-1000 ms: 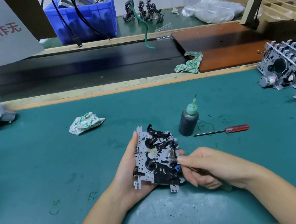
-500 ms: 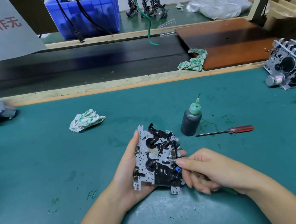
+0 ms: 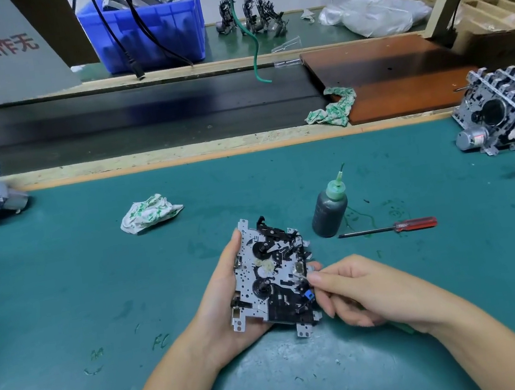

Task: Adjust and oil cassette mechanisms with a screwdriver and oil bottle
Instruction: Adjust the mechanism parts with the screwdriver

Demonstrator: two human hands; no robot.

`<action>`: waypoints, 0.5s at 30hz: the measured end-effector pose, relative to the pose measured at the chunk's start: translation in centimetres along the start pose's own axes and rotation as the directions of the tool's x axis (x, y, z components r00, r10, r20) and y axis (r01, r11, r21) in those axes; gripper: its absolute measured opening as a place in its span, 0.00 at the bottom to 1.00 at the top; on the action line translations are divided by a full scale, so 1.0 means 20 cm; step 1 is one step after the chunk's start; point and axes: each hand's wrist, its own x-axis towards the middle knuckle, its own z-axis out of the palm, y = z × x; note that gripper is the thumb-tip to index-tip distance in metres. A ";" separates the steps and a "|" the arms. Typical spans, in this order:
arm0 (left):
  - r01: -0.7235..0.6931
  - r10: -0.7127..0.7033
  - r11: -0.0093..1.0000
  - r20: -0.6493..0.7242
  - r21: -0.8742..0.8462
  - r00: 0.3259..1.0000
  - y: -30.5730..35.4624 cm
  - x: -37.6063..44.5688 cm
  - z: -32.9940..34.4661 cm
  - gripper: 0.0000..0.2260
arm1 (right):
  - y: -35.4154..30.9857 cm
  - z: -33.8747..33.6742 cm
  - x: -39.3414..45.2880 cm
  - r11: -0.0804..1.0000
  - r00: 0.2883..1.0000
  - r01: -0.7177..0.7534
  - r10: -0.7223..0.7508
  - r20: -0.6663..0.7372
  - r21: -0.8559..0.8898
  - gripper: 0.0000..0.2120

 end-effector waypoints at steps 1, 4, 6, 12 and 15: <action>0.000 0.000 1.000 -0.001 -0.004 1.000 0.00 0.00 0.00 0.31 | 0.00 0.01 0.00 1.000 1.000 -0.003 0.003 -0.013 -0.008 0.23; -0.002 0.002 1.000 -0.008 0.006 1.000 0.00 0.00 0.00 0.31 | 0.00 0.03 0.01 0.999 0.999 -0.023 0.022 -0.029 -0.030 0.26; -0.007 0.007 1.000 -0.012 0.017 1.000 0.00 0.00 0.00 0.31 | 0.01 0.04 0.01 0.999 0.999 -0.036 0.035 -0.035 -0.027 0.28; -0.026 0.027 0.999 -0.033 0.039 0.999 -0.01 0.01 0.01 0.31 | 0.01 0.05 0.00 0.997 0.996 -0.076 0.075 -0.037 -0.013 0.26; -0.044 0.046 0.998 -0.041 0.040 0.998 -0.01 0.01 0.01 0.30 | 0.02 0.05 0.01 0.996 0.996 -0.082 0.080 -0.034 -0.038 0.28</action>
